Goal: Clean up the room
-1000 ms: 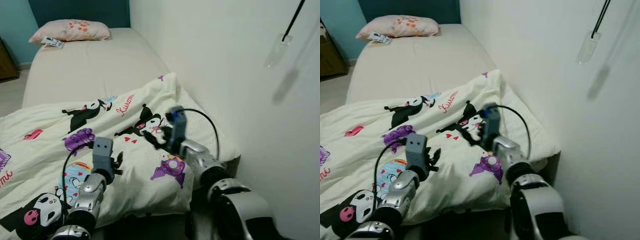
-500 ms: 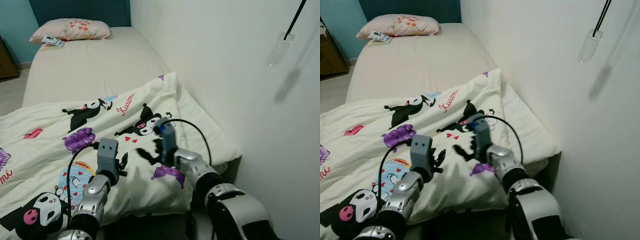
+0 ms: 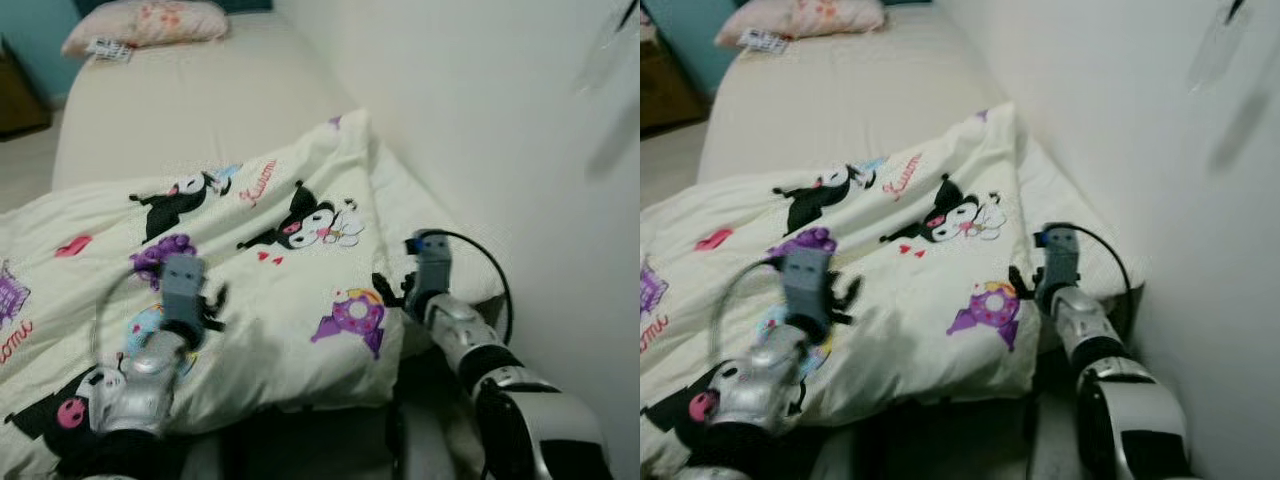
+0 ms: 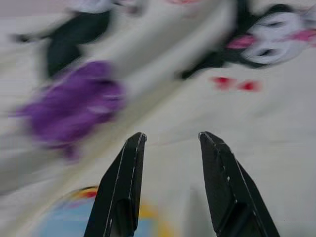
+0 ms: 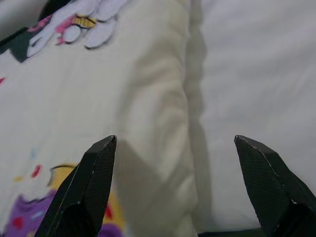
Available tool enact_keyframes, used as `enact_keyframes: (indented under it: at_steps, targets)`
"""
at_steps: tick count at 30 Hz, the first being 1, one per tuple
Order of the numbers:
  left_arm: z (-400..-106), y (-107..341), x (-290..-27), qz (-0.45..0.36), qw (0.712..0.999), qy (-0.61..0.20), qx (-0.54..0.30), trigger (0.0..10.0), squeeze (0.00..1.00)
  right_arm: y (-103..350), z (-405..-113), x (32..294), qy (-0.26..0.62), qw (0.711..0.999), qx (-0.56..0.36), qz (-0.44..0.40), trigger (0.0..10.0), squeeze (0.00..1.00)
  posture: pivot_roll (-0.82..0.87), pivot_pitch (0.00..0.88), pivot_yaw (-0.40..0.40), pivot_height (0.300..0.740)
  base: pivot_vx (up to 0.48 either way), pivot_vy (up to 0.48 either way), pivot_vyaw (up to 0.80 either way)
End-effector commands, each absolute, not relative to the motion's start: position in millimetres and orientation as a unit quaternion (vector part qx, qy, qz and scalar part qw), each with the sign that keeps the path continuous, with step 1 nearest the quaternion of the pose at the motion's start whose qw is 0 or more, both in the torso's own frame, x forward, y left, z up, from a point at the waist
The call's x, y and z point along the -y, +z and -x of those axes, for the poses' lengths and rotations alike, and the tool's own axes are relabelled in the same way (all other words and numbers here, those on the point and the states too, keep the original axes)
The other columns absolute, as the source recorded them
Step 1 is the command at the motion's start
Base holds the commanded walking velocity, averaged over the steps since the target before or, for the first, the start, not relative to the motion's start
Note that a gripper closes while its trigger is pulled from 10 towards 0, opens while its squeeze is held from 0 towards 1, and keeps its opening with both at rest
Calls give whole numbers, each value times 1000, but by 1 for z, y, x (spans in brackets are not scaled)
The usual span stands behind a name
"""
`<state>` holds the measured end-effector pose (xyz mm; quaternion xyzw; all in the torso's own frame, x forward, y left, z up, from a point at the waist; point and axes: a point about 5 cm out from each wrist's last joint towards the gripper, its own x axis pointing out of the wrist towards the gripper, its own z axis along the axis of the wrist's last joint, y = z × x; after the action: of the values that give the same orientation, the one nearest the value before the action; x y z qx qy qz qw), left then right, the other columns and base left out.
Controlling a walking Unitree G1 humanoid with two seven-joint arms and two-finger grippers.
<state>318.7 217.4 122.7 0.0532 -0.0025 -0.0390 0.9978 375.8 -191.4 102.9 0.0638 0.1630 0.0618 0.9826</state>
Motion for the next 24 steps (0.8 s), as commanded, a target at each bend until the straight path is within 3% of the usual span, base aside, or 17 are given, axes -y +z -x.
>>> enact_keyframes:
  at_steps: [1, 16, 17, 24]
  targets:
    - [-314, 126, -226, -57, 998, -39, -7, 10000, 0, 98, -374, 184, 79, 979, -165, -92, 10000, 0, 180, 326, 90, 518, 0, 0, 0]
    - [-310, 136, -216, -51, 997, -55, -22, 10000, 0, 95, -372, 187, 93, 975, -195, -55, 10000, 0, 142, 304, 101, 508, 0, 0, 0]
    - [-309, 134, -214, -48, 997, -56, -25, 10000, 0, 97, -373, 195, 75, 978, -193, -41, 0, 0, 133, 302, 98, 508, 0, 0, 0]
    - [-308, 133, -209, -41, 997, -59, -31, 10000, 0, 107, -374, 216, 27, 984, -174, -8, 0, 0, 128, 298, 93, 508, 0, 0, 0]
